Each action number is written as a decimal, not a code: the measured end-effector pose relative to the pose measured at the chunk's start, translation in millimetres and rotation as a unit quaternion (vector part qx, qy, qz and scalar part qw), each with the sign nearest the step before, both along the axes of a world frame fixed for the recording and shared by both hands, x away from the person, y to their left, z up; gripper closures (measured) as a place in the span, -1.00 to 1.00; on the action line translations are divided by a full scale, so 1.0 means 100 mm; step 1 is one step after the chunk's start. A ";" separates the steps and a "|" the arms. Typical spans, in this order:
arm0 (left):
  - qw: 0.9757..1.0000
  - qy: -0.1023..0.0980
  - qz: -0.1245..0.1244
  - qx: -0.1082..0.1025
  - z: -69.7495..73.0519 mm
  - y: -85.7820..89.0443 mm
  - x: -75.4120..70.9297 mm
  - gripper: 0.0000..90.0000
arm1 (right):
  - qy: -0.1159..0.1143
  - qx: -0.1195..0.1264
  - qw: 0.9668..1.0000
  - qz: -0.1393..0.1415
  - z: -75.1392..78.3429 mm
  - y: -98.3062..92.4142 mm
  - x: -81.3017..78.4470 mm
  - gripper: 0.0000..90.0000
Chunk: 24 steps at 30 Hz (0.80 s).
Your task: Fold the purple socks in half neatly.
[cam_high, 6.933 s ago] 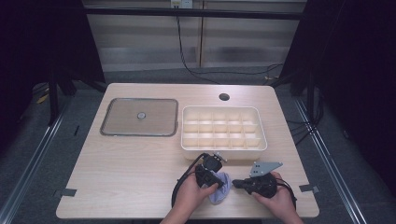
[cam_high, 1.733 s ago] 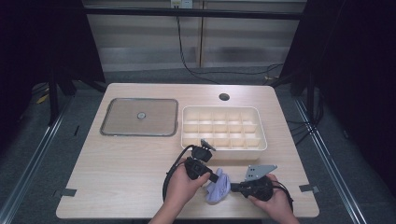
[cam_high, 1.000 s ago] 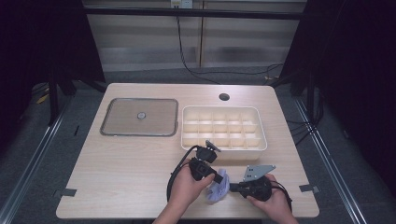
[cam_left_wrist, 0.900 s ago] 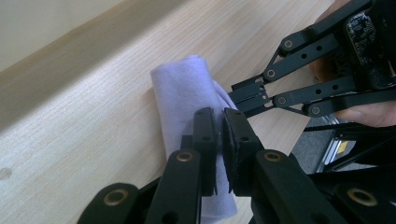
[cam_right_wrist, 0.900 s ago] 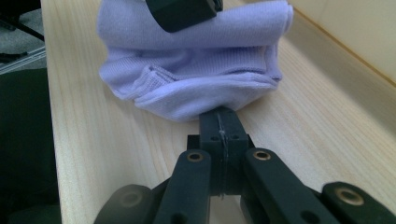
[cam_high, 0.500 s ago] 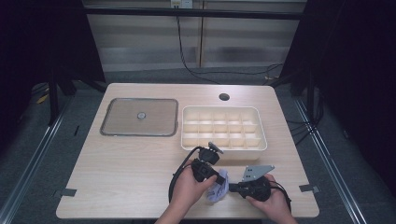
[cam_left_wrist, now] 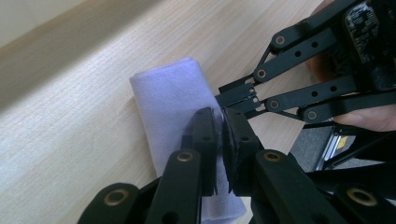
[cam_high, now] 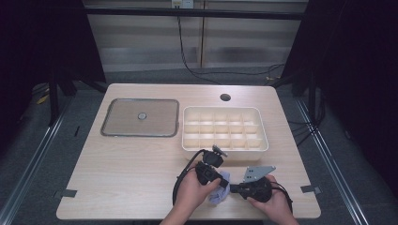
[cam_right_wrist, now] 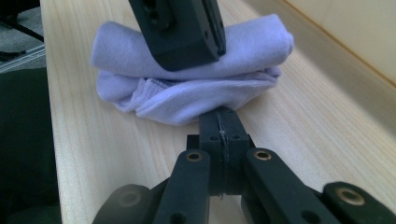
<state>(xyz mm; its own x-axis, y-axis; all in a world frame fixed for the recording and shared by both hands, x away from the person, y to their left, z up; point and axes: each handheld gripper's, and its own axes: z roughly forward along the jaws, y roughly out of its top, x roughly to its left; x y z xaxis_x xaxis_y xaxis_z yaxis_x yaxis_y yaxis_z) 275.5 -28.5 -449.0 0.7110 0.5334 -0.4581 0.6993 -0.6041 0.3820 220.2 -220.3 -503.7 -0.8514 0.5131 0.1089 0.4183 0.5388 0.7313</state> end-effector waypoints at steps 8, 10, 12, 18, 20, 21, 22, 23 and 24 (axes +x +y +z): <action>1.000 -0.006 0.002 0.002 -0.04 -0.04 -0.02 0.87 | 0.003 0.001 1.000 -0.003 0.00 -0.02 0.00 1.00; 1.000 -0.004 -0.003 0.003 -0.05 -0.04 -0.02 0.87 | 0.004 0.001 1.000 -0.007 0.00 -0.04 0.01 1.00; 1.000 -0.004 -0.001 0.002 -0.07 -0.05 -0.02 0.86 | 0.005 0.003 1.000 -0.011 0.00 -0.06 0.01 1.00; 1.000 -0.009 -0.007 0.002 -0.12 -0.10 -0.05 0.85 | 0.006 0.007 1.000 -0.025 0.00 -0.14 0.03 1.00; 1.000 -0.013 -0.004 0.002 -0.13 -0.11 -0.06 0.85 | 0.004 0.009 1.000 -0.027 0.02 -0.16 0.03 1.00; 1.000 -0.013 -0.005 0.001 -0.14 -0.11 -0.07 0.85 | 0.003 0.011 1.000 -0.029 0.02 -0.17 0.04 1.00; 1.000 -0.014 -0.008 0.003 -0.14 -0.12 -0.07 0.85 | 0.002 0.012 0.999 -0.030 0.02 -0.18 0.04 1.00; 1.000 -0.016 -0.009 0.003 -0.14 -0.12 -0.07 0.85 | 0.006 0.012 0.999 -0.034 0.03 -0.18 0.03 1.00; 1.000 -0.018 -0.006 0.001 -0.15 -0.12 -0.08 0.85 | 0.004 0.011 0.999 -0.033 0.02 -0.19 0.04 1.00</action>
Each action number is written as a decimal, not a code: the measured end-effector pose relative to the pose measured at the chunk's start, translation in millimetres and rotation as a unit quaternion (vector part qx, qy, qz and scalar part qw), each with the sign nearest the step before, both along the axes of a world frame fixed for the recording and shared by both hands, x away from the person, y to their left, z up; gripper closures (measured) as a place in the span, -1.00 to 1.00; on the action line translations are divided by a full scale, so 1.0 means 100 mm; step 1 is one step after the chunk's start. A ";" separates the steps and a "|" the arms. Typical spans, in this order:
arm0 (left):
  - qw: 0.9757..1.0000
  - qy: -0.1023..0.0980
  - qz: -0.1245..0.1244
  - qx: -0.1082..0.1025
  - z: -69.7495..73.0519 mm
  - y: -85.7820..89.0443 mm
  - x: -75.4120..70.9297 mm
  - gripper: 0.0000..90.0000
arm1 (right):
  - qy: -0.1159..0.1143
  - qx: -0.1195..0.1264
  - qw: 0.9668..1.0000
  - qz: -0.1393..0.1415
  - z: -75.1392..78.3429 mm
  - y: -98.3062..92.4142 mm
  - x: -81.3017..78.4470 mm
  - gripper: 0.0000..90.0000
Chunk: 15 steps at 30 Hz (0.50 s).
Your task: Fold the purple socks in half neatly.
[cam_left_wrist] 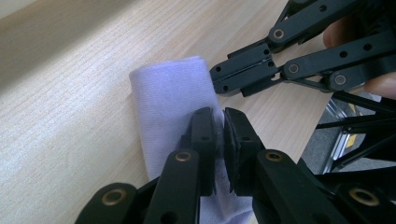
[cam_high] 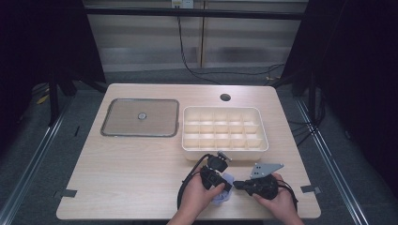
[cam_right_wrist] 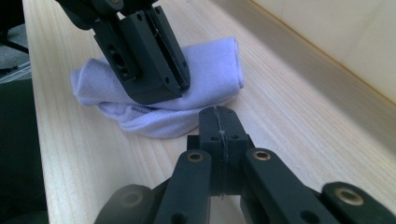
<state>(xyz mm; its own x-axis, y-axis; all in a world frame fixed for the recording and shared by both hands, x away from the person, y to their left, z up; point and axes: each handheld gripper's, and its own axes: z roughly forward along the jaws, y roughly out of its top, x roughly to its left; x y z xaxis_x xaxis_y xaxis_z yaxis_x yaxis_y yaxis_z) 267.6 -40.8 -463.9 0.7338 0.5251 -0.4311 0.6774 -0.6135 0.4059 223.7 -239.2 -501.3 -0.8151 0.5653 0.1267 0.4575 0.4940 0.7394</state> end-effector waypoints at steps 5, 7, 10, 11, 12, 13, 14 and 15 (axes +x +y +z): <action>1.000 -0.007 -0.003 0.002 -0.01 0.00 -0.02 0.85 | -0.001 0.002 1.000 -0.006 0.01 -0.02 0.00 1.00; 1.000 -0.011 -0.002 0.004 -0.01 -0.01 -0.03 0.85 | -0.003 0.002 1.000 -0.008 0.02 -0.04 0.01 1.00; 1.000 -0.015 0.000 -0.002 -0.02 -0.01 -0.04 0.85 | -0.003 0.007 1.000 -0.013 0.03 -0.06 0.02 1.00; 1.000 -0.014 -0.001 -0.001 -0.02 -0.01 -0.04 0.85 | -0.004 0.007 1.000 -0.014 0.03 -0.06 0.02 1.00; 1.000 -0.015 0.000 -0.001 -0.02 -0.01 -0.05 0.85 | -0.005 0.007 1.000 -0.015 0.04 -0.07 0.02 1.00; 1.000 -0.015 -0.002 0.001 -0.02 -0.01 -0.05 0.85 | -0.006 0.008 1.000 -0.018 0.05 -0.08 0.02 1.00; 1.000 -0.016 -0.003 0.002 -0.02 -0.01 -0.05 0.85 | -0.007 0.009 1.000 -0.018 0.05 -0.08 0.02 1.00; 1.000 -0.018 -0.004 0.000 -0.03 -0.01 -0.06 0.85 | -0.008 0.010 1.000 -0.019 0.06 -0.09 0.03 1.00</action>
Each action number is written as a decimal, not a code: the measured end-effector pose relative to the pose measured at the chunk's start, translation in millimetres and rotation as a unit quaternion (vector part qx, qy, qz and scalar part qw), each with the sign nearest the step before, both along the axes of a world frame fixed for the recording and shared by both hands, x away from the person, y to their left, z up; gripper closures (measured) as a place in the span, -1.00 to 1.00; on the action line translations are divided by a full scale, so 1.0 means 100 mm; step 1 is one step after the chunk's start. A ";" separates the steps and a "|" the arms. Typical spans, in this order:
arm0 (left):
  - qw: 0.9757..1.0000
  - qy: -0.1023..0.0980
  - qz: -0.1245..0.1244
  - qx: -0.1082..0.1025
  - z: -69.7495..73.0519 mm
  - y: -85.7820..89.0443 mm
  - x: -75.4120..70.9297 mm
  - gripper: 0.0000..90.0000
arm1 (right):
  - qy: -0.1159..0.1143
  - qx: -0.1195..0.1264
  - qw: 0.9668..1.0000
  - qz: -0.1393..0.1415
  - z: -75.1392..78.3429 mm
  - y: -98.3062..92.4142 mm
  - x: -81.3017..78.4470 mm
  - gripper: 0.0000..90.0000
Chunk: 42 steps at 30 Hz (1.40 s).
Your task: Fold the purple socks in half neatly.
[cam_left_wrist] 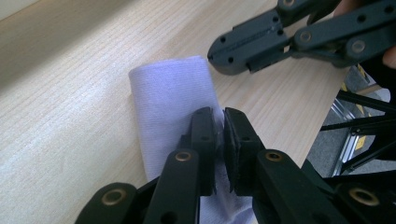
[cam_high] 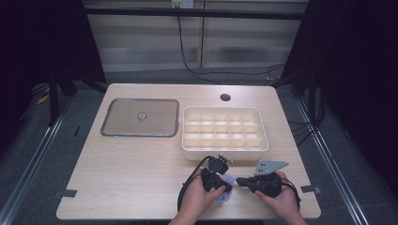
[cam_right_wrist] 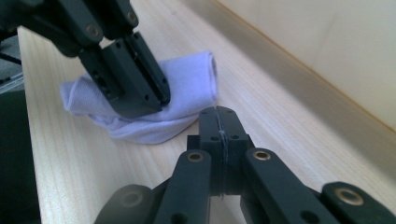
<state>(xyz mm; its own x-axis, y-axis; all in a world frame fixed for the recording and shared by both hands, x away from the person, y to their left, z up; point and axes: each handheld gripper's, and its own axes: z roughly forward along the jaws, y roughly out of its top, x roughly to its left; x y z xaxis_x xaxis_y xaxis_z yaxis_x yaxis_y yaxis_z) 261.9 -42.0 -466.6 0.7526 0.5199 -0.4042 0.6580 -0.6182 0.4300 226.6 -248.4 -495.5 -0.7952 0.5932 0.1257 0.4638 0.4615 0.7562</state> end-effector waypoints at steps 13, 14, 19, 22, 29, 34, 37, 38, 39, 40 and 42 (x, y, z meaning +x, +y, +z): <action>1.000 -0.019 -0.002 0.003 0.00 0.00 -0.04 0.86 | -0.015 0.007 1.000 0.001 0.11 0.02 0.00 1.00; 1.000 -0.020 -0.003 0.002 0.00 0.01 -0.04 0.86 | -0.016 0.006 1.000 0.001 0.12 0.01 0.01 1.00; 1.000 -0.025 -0.004 0.002 -0.01 0.00 -0.05 0.86 | -0.021 0.005 1.000 -0.001 0.16 0.01 0.01 1.00; 1.000 -0.025 -0.006 0.005 0.00 0.00 -0.05 0.86 | -0.024 0.003 1.000 0.002 0.19 0.02 0.01 1.00; 1.000 -0.023 -0.006 0.000 0.00 0.02 -0.06 0.84 | -0.026 0.006 1.000 0.011 0.22 0.13 0.06 1.00; 1.000 -0.027 -0.009 -0.001 0.00 0.02 -0.07 0.82 | -0.024 0.006 1.000 0.016 0.19 0.18 0.08 1.00; 1.000 -0.026 -0.008 -0.006 0.00 0.02 -0.07 0.79 | -0.024 0.003 1.000 0.020 0.20 0.24 0.09 1.00; 1.000 -0.024 -0.007 -0.005 0.00 0.02 -0.08 0.78 | -0.022 -0.001 1.000 0.021 0.19 0.25 0.09 1.00; 1.000 -0.026 -0.007 -0.009 -0.01 0.03 -0.08 0.77 | -0.020 -0.003 1.000 0.023 0.17 0.27 0.10 1.00; 1.000 -0.025 -0.008 -0.010 -0.01 0.03 -0.08 0.76 | -0.017 -0.007 1.000 0.022 0.15 0.28 0.10 1.00; 1.000 -0.025 -0.006 -0.010 0.00 0.04 -0.09 0.75 | -0.015 -0.010 1.000 0.023 0.11 0.29 0.11 1.00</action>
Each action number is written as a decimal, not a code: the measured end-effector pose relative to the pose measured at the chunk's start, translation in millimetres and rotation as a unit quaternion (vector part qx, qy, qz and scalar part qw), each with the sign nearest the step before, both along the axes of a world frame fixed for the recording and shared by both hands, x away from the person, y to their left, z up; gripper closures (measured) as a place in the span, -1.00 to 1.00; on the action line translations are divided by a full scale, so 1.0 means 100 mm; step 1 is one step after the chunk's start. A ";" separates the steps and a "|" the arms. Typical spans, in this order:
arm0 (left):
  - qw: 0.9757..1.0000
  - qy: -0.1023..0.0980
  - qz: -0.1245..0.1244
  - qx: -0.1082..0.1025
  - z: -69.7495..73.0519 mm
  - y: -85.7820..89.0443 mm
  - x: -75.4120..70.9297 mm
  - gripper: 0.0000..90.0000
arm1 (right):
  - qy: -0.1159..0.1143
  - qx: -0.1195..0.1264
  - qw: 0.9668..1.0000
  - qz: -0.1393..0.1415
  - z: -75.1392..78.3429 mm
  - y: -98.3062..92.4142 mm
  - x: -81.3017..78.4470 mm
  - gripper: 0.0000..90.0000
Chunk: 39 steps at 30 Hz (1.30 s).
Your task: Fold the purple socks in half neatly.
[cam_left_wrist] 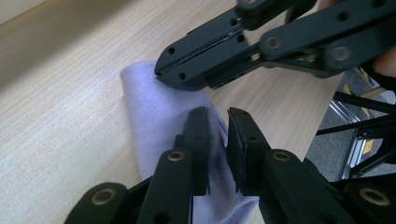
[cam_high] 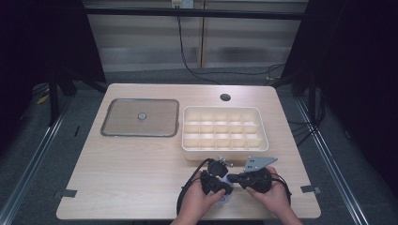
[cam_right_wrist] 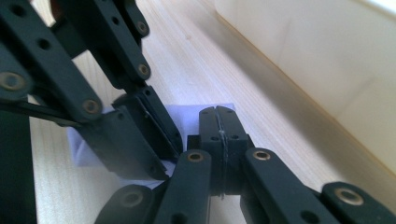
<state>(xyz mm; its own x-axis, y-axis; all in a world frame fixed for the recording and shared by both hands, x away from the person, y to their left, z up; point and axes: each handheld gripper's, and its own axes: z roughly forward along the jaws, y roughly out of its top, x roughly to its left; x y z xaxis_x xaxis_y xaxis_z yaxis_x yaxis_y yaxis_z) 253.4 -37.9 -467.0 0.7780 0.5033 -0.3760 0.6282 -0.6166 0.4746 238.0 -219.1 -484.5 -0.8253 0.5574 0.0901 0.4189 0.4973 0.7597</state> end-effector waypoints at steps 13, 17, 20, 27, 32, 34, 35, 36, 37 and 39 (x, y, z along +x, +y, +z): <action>1.000 0.004 -0.006 -0.009 0.08 0.09 0.00 0.65 | 0.007 0.000 1.000 0.000 -0.06 0.02 0.02 1.00; 1.000 -0.001 -0.002 -0.012 0.16 0.17 0.03 0.64 | 0.006 -0.002 1.000 0.000 -0.06 0.02 0.02 1.00; 1.000 -0.003 0.004 -0.020 0.21 0.24 0.06 0.64 | 0.005 -0.003 1.000 0.001 -0.06 0.02 0.02 1.00; 1.000 0.003 0.007 -0.010 0.19 0.27 0.07 0.74 | 0.006 -0.003 1.000 0.001 -0.06 0.02 0.02 1.00; 1.000 0.015 -0.001 -0.005 0.06 0.22 0.03 0.76 | 0.006 -0.002 1.000 0.003 -0.06 0.04 0.01 1.00; 1.000 0.014 -0.001 -0.006 0.04 0.21 0.03 0.77 | 0.007 -0.002 1.000 0.003 -0.06 0.04 0.01 1.00; 1.000 0.014 -0.001 -0.005 0.04 0.21 0.02 0.78 | 0.009 -0.001 1.000 0.002 -0.06 0.03 0.01 1.00; 1.000 0.012 -0.002 -0.005 0.03 0.20 0.02 0.78 | 0.010 0.000 1.000 0.003 -0.07 0.03 0.01 1.00; 1.000 0.011 -0.003 0.000 0.02 0.19 0.01 0.79 | 0.010 0.000 1.000 0.003 -0.07 0.03 0.01 1.00; 1.000 0.008 -0.005 0.002 0.00 0.18 -0.01 0.83 | 0.010 0.000 1.000 0.004 -0.07 0.04 0.01 1.00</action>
